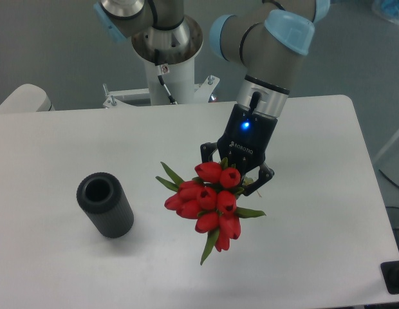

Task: Insert the flowers into the vase
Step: 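Carry the held red tulip bunch over the dark grey vase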

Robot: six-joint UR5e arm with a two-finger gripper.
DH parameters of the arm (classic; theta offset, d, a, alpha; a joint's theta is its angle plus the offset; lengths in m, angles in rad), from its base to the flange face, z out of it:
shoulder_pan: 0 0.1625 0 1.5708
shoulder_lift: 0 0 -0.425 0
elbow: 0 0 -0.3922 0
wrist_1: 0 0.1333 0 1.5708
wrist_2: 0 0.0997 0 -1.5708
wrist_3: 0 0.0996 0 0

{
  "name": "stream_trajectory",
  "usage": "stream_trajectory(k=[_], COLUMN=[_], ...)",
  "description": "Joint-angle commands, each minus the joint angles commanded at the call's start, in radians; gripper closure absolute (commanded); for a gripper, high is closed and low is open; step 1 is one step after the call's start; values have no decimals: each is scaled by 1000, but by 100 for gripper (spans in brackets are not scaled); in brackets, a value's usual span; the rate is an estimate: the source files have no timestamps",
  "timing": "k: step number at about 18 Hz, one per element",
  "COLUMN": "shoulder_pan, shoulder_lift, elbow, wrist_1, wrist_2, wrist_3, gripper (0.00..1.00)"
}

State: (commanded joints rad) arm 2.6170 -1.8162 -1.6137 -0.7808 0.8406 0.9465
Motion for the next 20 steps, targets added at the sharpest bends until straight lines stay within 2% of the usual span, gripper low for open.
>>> stream_trajectory(k=[3, 9, 12, 15, 17, 20], shoulder_pan=[-3, -15, -41, -74, -98, -135], shoulder_lift=[0, 25, 26, 35, 35, 35], elbow=[-8, 6, 6, 29, 31, 28], wrist_1=[-2, 9, 11, 28, 28, 29], wrist_2=[-15, -32, -55, -54, -54, -55], wrist_3=[-3, -120, -140, -261, -270, -275], gripper=[83, 83, 82, 81, 77, 77])
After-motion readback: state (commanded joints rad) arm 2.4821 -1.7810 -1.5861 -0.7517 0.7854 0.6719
